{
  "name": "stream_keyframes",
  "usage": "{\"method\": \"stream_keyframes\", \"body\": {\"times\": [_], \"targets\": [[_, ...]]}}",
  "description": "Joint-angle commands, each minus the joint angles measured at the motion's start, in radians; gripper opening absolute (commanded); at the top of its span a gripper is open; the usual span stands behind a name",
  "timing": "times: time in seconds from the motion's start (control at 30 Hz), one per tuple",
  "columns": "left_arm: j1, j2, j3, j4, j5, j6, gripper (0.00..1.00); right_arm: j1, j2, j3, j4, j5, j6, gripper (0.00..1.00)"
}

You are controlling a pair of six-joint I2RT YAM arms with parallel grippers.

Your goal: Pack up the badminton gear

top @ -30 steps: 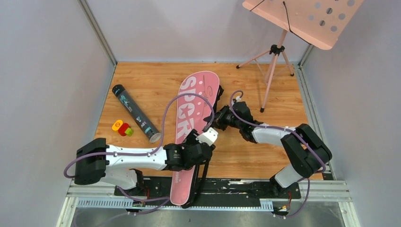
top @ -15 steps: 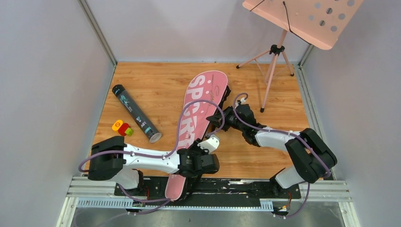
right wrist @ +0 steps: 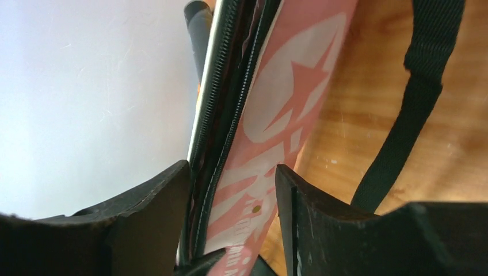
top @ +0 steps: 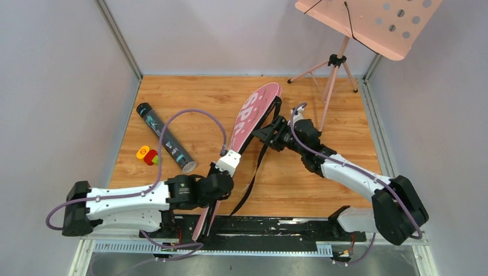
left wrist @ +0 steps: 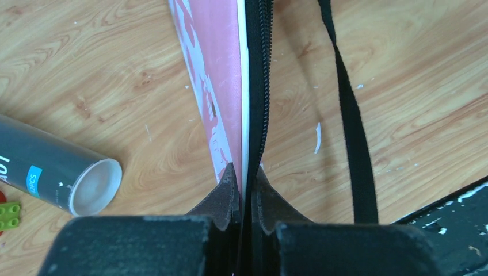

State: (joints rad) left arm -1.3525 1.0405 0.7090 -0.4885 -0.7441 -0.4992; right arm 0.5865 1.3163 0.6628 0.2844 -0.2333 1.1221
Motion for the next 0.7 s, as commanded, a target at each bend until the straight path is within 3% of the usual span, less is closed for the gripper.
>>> {"method": "stream_keyframes", "body": {"times": [0.0, 0.3, 0.5, 0.67], "targets": [[0.034, -0.144, -0.010, 0.086, 0.050, 0.064, 0.00, -0.004, -0.107, 0.068, -0.109, 0.101, -0.286, 0.57], [0.035, -0.151, 0.071, -0.019, 0.120, 0.085, 0.00, -0.036, -0.204, 0.103, -0.182, 0.081, -0.729, 0.48], [0.035, -0.128, 0.102, -0.028, 0.148, 0.079, 0.00, -0.107, -0.202, 0.163, -0.348, 0.097, -0.815, 0.42], [0.035, -0.136, 0.112, -0.036, 0.162, 0.074, 0.00, -0.253, -0.235, 0.142, -0.376, -0.064, -0.838, 0.42]]}}
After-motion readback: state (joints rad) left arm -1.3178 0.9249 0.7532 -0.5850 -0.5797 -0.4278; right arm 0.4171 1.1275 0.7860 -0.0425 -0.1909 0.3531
